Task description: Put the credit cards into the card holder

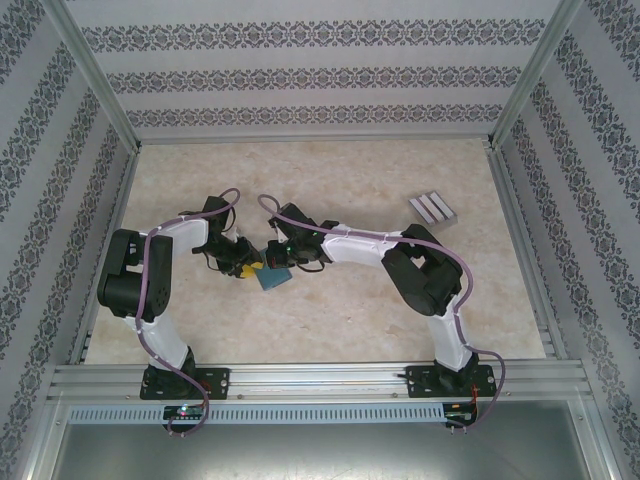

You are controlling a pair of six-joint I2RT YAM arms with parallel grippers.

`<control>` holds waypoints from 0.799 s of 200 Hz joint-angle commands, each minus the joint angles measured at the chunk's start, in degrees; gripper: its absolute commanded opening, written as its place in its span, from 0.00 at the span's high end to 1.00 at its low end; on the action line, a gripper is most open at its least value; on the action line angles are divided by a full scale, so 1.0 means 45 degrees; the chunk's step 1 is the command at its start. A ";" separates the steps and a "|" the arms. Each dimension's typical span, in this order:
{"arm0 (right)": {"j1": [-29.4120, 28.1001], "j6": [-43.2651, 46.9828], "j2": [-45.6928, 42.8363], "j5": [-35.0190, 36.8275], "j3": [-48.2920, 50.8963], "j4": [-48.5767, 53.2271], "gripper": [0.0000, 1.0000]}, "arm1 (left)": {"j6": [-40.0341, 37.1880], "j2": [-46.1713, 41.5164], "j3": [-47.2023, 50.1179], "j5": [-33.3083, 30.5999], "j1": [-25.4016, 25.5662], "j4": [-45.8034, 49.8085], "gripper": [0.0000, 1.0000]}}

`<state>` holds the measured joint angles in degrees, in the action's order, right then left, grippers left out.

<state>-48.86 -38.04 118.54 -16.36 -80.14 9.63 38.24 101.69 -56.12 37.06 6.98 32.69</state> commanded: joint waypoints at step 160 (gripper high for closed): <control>-0.0128 -0.0278 0.0516 -0.0148 0.1341 -0.0976 1.00 | 0.0301 0.0986 0.0630 -0.1382 0.0108 -0.0428 0.75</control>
<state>-48.86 -38.92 118.91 -16.64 -77.67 4.75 38.26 101.69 -56.12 37.10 6.98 32.69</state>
